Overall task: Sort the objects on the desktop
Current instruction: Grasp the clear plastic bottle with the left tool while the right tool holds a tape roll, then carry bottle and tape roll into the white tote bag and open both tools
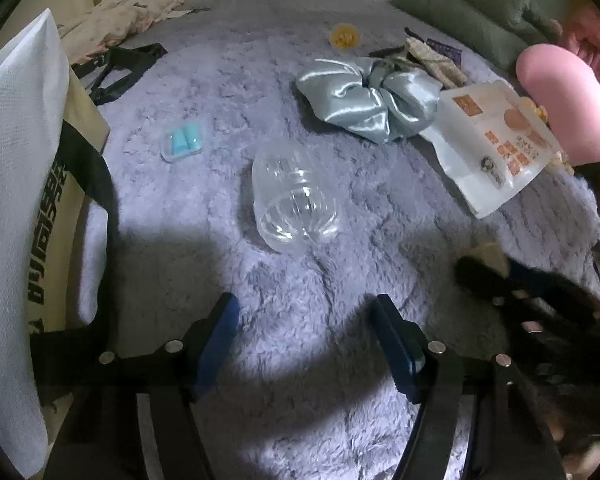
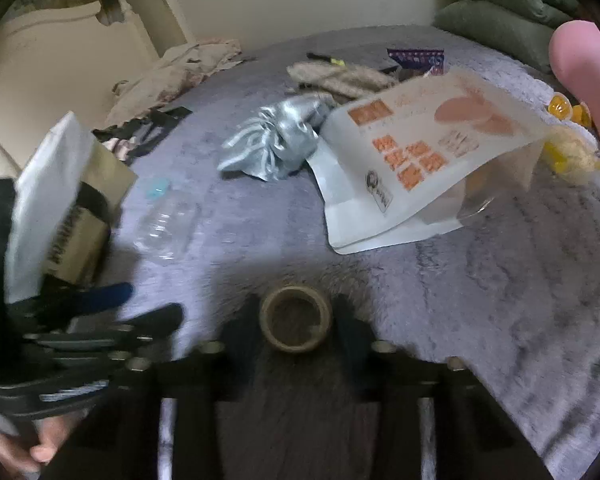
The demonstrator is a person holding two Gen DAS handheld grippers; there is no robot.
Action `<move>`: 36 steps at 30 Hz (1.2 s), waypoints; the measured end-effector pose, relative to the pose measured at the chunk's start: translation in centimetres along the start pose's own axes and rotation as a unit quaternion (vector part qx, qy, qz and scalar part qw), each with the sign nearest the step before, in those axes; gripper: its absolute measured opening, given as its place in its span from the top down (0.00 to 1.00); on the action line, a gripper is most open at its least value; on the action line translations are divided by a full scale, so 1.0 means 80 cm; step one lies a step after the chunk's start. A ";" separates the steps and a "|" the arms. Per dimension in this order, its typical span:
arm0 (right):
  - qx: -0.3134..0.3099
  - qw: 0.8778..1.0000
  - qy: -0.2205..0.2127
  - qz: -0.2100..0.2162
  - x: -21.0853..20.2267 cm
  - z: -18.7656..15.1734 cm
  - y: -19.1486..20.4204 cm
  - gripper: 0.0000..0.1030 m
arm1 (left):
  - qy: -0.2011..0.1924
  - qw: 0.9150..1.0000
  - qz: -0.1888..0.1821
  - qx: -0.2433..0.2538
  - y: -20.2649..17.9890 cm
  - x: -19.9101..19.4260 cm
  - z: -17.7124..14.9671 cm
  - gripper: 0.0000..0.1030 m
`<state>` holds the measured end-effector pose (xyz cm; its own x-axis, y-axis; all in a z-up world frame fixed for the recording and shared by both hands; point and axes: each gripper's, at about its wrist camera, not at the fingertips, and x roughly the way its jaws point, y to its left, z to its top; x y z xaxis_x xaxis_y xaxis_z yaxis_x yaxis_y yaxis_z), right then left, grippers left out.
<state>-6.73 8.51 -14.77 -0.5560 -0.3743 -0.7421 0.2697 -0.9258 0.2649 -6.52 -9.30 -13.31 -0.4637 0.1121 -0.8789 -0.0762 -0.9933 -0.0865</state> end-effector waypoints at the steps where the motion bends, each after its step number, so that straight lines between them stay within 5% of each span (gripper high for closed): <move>1: 0.001 1.000 -0.007 0.003 -0.002 -0.001 -0.001 0.70 | -0.003 1.000 0.000 -0.001 0.000 -0.001 -0.001 0.33; 14: 0.023 0.999 -0.013 0.027 -0.004 0.000 -0.013 0.70 | -0.080 0.995 -0.047 -0.034 0.002 -0.013 0.015 0.39; 18: 0.025 0.999 -0.012 0.029 -0.003 -0.002 -0.013 0.69 | -0.061 0.998 0.009 -0.013 -0.006 0.014 0.043 0.39; 20: 0.024 0.999 -0.012 0.028 -0.003 -0.002 -0.014 0.69 | -0.043 0.998 0.027 -0.024 -0.003 0.027 0.052 0.54; 22: 0.025 0.999 -0.012 0.029 -0.002 -0.002 -0.014 0.69 | -0.046 0.998 0.031 -0.027 0.004 0.026 0.055 0.57; 25: 0.023 0.999 -0.011 0.027 -0.001 -0.001 -0.012 0.69 | -0.065 0.996 0.060 -0.033 0.011 0.009 0.052 0.57; 36: 0.019 0.999 -0.016 0.023 -0.022 0.004 -0.003 0.70 | -0.138 0.990 0.029 -0.021 -0.015 -0.111 0.046 0.57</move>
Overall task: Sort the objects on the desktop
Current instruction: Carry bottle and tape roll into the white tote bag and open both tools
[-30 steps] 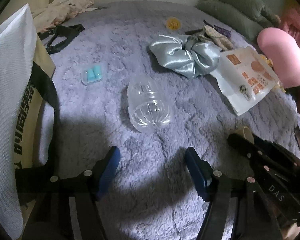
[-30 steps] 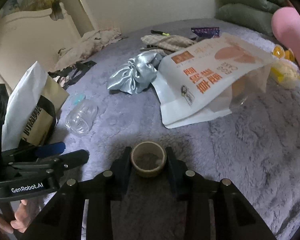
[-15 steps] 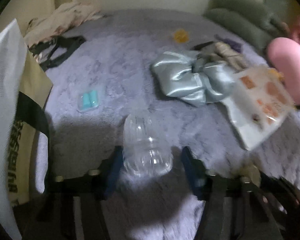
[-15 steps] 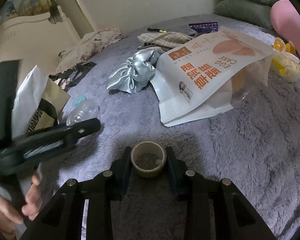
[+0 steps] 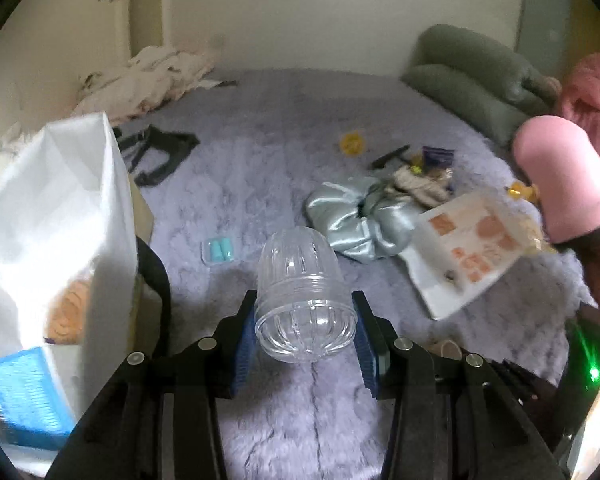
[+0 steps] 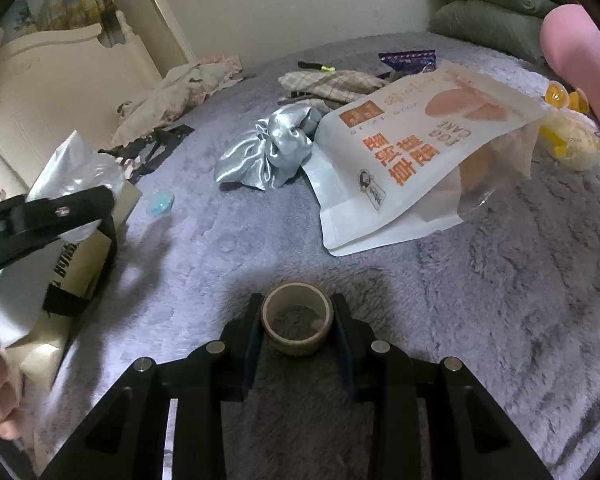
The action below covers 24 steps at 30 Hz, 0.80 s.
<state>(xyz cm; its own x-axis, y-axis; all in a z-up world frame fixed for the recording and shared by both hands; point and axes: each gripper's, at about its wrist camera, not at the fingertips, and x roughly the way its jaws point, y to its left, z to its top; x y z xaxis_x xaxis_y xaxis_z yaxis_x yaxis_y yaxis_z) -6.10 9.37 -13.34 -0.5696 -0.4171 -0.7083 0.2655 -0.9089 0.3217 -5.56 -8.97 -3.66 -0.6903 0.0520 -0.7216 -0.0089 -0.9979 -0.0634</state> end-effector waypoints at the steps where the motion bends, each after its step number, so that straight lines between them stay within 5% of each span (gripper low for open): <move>1: 0.001 1.000 -0.008 0.007 -0.011 0.004 0.005 0.70 | -0.009 1.000 -0.004 0.003 -0.001 -0.008 0.004 0.57; 11: -0.042 0.994 -0.070 0.069 -0.107 0.090 0.093 0.70 | -0.073 0.997 0.002 0.009 0.021 -0.078 0.034 0.57; 24: -0.119 0.976 -0.019 0.180 -0.079 0.135 0.249 0.70 | -0.078 0.990 0.088 -0.078 0.157 -0.125 0.045 0.57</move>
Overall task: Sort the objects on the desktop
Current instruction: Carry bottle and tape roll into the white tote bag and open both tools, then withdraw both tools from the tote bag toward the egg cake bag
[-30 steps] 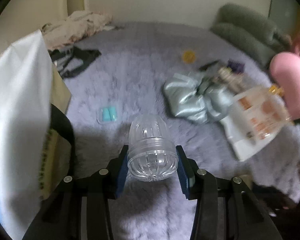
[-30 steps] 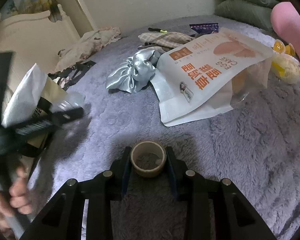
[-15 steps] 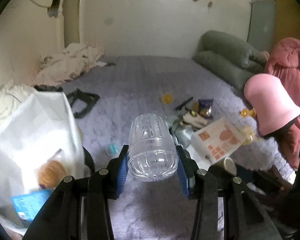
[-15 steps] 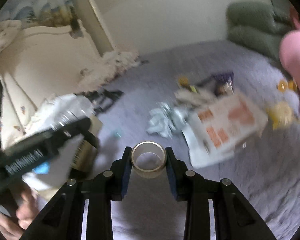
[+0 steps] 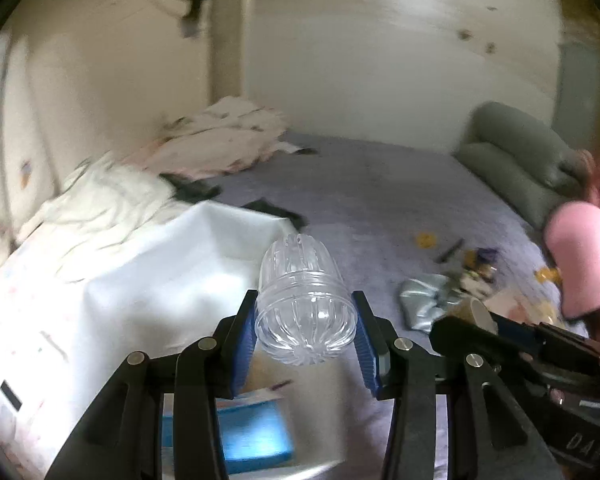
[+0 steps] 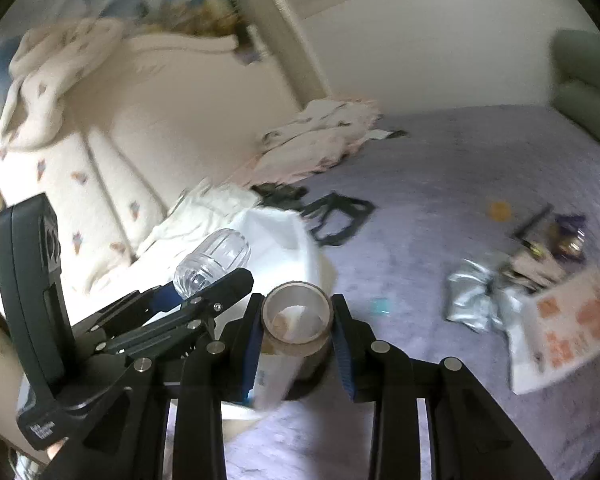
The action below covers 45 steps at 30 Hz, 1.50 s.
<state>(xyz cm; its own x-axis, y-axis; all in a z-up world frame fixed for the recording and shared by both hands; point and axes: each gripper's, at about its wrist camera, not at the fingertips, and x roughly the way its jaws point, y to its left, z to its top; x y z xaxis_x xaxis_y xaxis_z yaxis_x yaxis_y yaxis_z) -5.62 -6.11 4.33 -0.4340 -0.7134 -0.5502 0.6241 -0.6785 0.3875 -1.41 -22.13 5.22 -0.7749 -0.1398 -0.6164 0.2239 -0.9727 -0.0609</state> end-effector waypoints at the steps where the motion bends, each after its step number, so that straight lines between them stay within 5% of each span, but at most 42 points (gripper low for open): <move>1: -0.013 1.000 0.008 0.002 0.012 0.002 0.013 0.70 | 0.003 1.000 0.009 -0.007 0.014 0.001 0.000 0.57; 6: -0.046 0.998 0.049 0.014 0.060 -0.004 0.056 0.70 | 0.054 0.996 0.042 -0.054 0.083 0.019 -0.014 0.57; 13: -0.078 0.990 0.113 0.004 0.130 -0.026 0.092 0.69 | 0.138 0.986 0.068 -0.062 0.112 0.059 -0.044 0.57; 21: -0.036 0.987 0.155 -0.038 0.203 -0.034 0.052 0.69 | 0.149 0.984 0.092 -0.028 0.104 0.086 -0.056 0.57; 29: -0.105 0.970 0.196 -0.093 0.223 -0.043 0.055 0.69 | 0.173 0.980 0.099 -0.010 0.096 0.113 -0.057 0.57; 45: -0.060 0.967 0.223 -0.107 0.228 -0.055 0.030 0.64 | 0.219 0.969 0.107 -0.025 0.097 0.130 -0.068 0.52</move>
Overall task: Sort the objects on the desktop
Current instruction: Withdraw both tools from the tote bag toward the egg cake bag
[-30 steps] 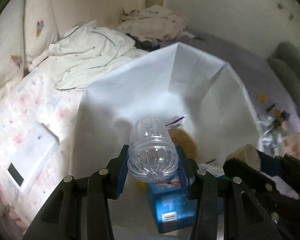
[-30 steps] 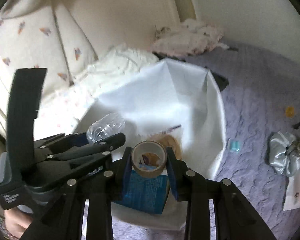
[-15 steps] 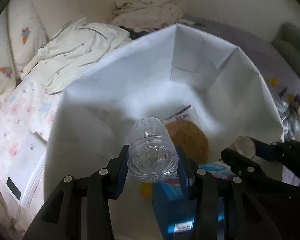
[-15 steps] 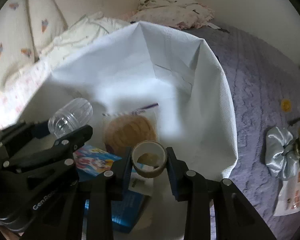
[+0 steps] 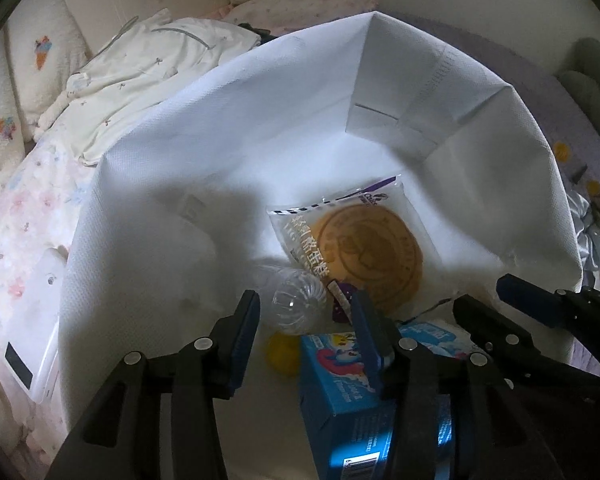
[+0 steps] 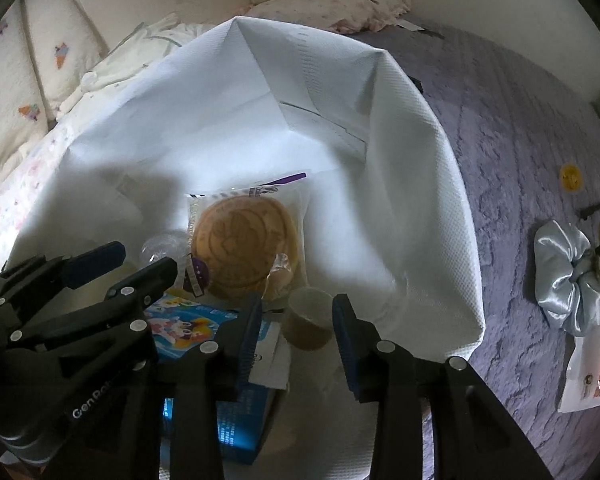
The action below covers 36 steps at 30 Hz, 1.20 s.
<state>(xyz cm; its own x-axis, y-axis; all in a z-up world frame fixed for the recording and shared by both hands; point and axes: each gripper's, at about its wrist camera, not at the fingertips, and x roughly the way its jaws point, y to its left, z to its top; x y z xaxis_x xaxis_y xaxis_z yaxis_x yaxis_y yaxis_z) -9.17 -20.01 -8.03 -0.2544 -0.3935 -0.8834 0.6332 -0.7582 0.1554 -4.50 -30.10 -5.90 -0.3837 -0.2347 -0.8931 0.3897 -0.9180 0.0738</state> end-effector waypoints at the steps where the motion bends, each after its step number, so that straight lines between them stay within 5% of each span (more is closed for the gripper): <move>1: 0.001 1.000 0.003 0.001 0.000 0.000 -0.001 0.64 | 0.003 1.000 -0.001 0.000 0.000 0.000 0.000 0.51; 4: -0.002 1.000 0.009 0.002 -0.005 0.000 0.000 0.64 | 0.002 1.000 0.004 0.003 -0.002 -0.008 -0.001 0.51; 10: 0.025 0.999 -0.035 0.024 -0.051 -0.010 -0.012 0.64 | -0.080 0.996 0.017 0.034 -0.019 -0.061 -0.003 0.51; 19: 0.105 0.984 -0.126 0.062 -0.146 -0.049 -0.071 0.64 | -0.196 0.977 -0.018 0.086 -0.089 -0.143 0.002 0.44; 24: 0.149 0.972 -0.168 0.063 -0.179 -0.091 -0.127 0.64 | -0.207 0.969 -0.030 0.132 -0.153 -0.142 -0.020 0.43; 30: 0.180 0.967 -0.163 0.076 -0.187 -0.133 -0.195 0.63 | -0.169 0.973 -0.083 0.136 -0.221 -0.114 -0.032 0.44; 36: 0.216 0.960 -0.159 0.082 -0.189 -0.178 -0.271 0.50 | -0.172 0.963 -0.115 0.174 -0.296 -0.108 -0.054 0.40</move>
<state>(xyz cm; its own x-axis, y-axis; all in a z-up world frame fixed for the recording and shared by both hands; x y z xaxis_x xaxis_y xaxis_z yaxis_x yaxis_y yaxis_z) -8.67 9.80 -4.34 -0.4308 -0.6125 -0.6628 0.3390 -0.7905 0.5101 -6.75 -4.96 -1.83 -0.7046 -0.0492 -0.7079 -0.0201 -0.9958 0.0893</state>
